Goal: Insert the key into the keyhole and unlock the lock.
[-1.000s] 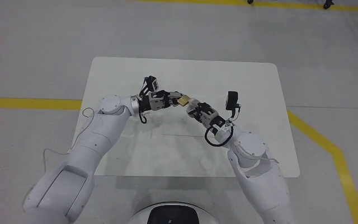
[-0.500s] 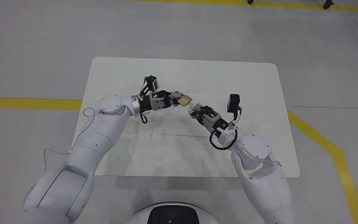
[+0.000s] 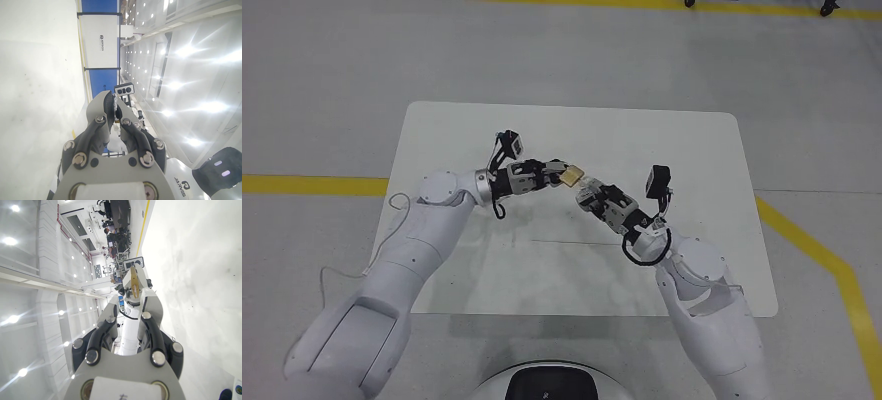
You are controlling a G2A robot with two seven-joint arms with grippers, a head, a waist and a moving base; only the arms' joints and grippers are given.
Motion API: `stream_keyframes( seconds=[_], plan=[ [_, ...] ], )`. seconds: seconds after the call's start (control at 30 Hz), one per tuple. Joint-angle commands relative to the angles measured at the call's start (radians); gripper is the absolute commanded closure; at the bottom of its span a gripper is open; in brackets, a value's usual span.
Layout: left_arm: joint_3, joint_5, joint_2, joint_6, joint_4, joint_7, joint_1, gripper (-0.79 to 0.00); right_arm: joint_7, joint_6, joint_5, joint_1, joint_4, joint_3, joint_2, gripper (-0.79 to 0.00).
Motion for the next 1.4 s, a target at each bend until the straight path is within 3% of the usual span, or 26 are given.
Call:
stream_keyframes(
  seconds=[0.0, 0.23, 0.33, 0.37, 0.43, 0.5, 0.7, 1.27, 1.37],
  plan=[
    [-0.012, 0.003, 0.004, -0.050, -0.012, 0.023, 0.010, 0.000, -0.001, 0.002, -0.002, 0.000, 0.000, 0.000, 0.000, -0.785],
    [-0.057, 0.055, 0.023, -0.247, -0.088, 0.112, 0.072, 0.000, -0.001, 0.002, -0.002, 0.000, 0.000, 0.000, 0.000, -0.785],
    [-0.073, 0.082, 0.031, -0.293, -0.128, 0.147, 0.103, 0.000, 0.072, -0.042, 0.117, -0.002, 0.027, 0.013, -0.003, -0.785],
    [-0.078, 0.086, 0.033, -0.302, -0.142, 0.155, 0.112, 0.000, 0.083, -0.058, 0.136, -0.001, 0.040, 0.025, -0.003, -0.751],
    [-0.081, 0.103, 0.038, -0.309, -0.167, 0.159, 0.127, 0.000, 0.123, -0.070, 0.184, 0.002, 0.069, 0.043, -0.002, -0.523],
    [-0.080, 0.117, 0.041, -0.305, -0.188, 0.154, 0.138, 0.000, 0.140, -0.071, 0.190, 0.007, 0.092, 0.053, 0.000, -0.391],
    [-0.060, 0.143, 0.043, -0.262, -0.216, 0.122, 0.142, 0.000, 0.155, -0.067, 0.168, 0.027, 0.130, 0.050, 0.003, -0.259],
    [-0.047, 0.131, 0.045, -0.244, -0.204, 0.099, 0.128, 0.000, 0.150, -0.095, 0.098, 0.033, 0.119, 0.020, 0.008, -0.129],
    [-0.045, 0.129, 0.046, -0.242, -0.203, 0.095, 0.126, 0.000, 0.147, -0.099, 0.093, 0.031, 0.112, 0.012, 0.008, -0.071]
  ],
)
